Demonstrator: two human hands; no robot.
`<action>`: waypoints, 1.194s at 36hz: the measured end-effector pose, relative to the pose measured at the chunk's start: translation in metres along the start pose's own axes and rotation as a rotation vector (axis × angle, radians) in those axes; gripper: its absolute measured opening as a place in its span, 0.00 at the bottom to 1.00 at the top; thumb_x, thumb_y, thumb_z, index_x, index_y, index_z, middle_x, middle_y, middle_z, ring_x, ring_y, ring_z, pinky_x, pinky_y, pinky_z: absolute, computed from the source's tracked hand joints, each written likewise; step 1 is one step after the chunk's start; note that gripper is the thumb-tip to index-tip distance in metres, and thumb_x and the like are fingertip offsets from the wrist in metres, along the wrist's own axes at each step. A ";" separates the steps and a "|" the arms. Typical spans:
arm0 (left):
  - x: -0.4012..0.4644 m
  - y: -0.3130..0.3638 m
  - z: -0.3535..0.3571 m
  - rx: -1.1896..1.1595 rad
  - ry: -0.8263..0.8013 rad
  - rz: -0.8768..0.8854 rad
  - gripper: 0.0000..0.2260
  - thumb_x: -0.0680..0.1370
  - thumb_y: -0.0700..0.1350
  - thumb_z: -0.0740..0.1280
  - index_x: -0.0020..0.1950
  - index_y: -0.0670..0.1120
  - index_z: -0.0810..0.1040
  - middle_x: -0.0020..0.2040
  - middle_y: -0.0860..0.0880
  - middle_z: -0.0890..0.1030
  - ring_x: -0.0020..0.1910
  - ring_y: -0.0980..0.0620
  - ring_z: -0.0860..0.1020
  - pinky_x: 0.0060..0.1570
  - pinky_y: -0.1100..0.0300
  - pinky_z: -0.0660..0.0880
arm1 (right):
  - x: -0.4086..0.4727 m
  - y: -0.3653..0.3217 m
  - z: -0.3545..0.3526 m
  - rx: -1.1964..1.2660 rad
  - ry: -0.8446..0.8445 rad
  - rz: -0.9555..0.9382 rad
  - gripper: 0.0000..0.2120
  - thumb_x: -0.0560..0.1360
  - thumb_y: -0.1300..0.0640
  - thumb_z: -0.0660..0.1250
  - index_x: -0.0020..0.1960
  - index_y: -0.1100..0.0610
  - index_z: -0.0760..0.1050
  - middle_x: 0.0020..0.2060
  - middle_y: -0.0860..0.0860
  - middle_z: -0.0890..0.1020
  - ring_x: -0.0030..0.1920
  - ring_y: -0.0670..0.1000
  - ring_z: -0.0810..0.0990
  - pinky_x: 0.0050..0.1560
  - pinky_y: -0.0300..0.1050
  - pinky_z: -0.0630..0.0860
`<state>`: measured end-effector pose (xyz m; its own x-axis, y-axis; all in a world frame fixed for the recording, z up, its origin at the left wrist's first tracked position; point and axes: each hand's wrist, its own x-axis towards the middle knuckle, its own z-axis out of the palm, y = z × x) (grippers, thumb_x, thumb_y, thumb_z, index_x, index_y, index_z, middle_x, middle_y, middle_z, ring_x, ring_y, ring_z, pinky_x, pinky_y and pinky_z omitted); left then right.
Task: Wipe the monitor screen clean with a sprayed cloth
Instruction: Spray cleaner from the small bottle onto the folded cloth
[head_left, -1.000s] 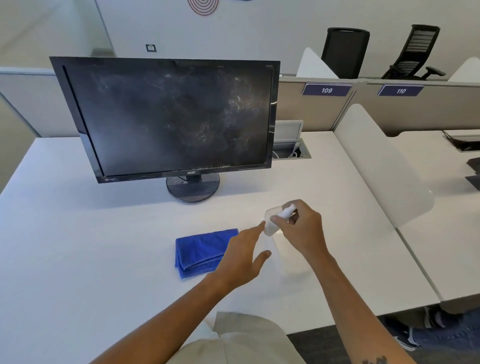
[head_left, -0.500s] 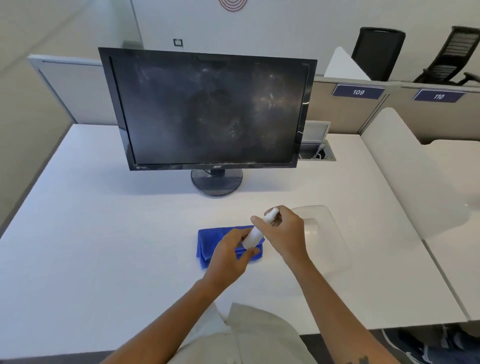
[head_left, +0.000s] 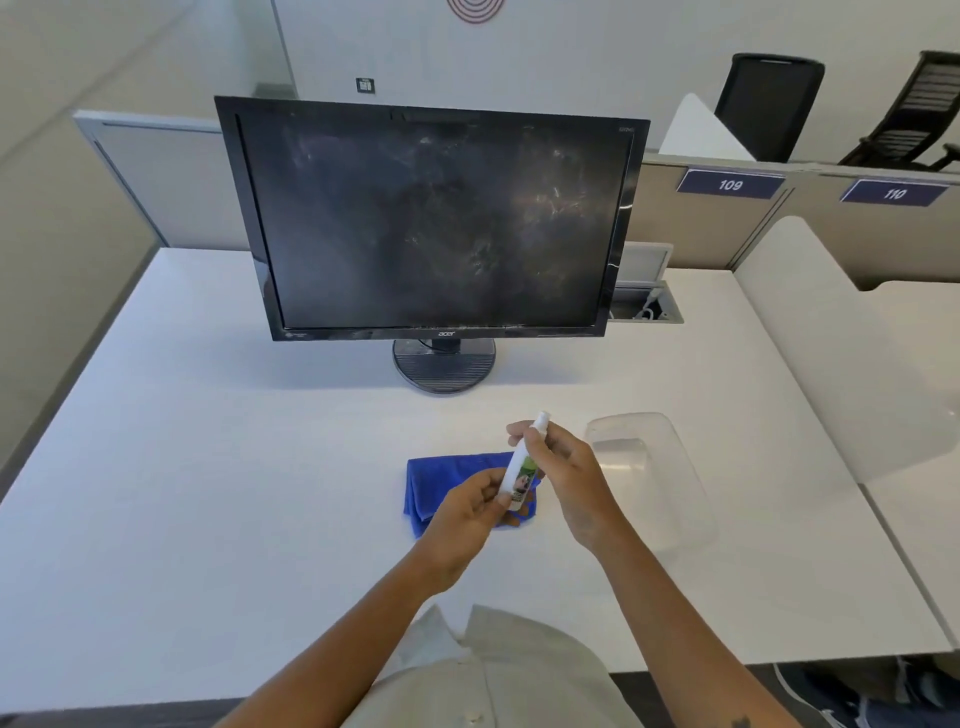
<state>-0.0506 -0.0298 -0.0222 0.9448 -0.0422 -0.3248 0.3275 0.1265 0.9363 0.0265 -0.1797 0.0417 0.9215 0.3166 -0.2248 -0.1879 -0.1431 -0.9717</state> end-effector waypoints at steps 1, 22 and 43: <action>-0.002 0.001 0.000 -0.037 -0.035 -0.011 0.13 0.89 0.41 0.63 0.73 0.44 0.78 0.62 0.48 0.87 0.60 0.50 0.85 0.63 0.54 0.83 | -0.001 0.001 -0.002 0.026 -0.035 0.000 0.16 0.84 0.42 0.63 0.60 0.48 0.85 0.58 0.48 0.86 0.61 0.46 0.83 0.56 0.37 0.79; -0.008 0.001 -0.018 -0.311 -0.251 -0.148 0.19 0.88 0.50 0.64 0.69 0.36 0.82 0.61 0.38 0.87 0.57 0.45 0.85 0.66 0.52 0.81 | -0.005 0.008 -0.004 0.349 -0.306 -0.009 0.18 0.87 0.46 0.57 0.59 0.59 0.77 0.50 0.60 0.82 0.60 0.61 0.78 0.59 0.54 0.78; -0.009 -0.035 -0.091 0.411 0.542 -0.186 0.07 0.84 0.52 0.69 0.49 0.55 0.84 0.50 0.56 0.86 0.49 0.57 0.83 0.41 0.63 0.75 | -0.007 0.042 0.015 0.049 0.036 0.486 0.38 0.70 0.19 0.63 0.35 0.57 0.76 0.31 0.57 0.75 0.24 0.51 0.68 0.26 0.42 0.64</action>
<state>-0.0708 0.0558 -0.0646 0.7745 0.4862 -0.4048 0.5581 -0.2238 0.7990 0.0067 -0.1740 0.0013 0.7342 0.1916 -0.6513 -0.6140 -0.2219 -0.7575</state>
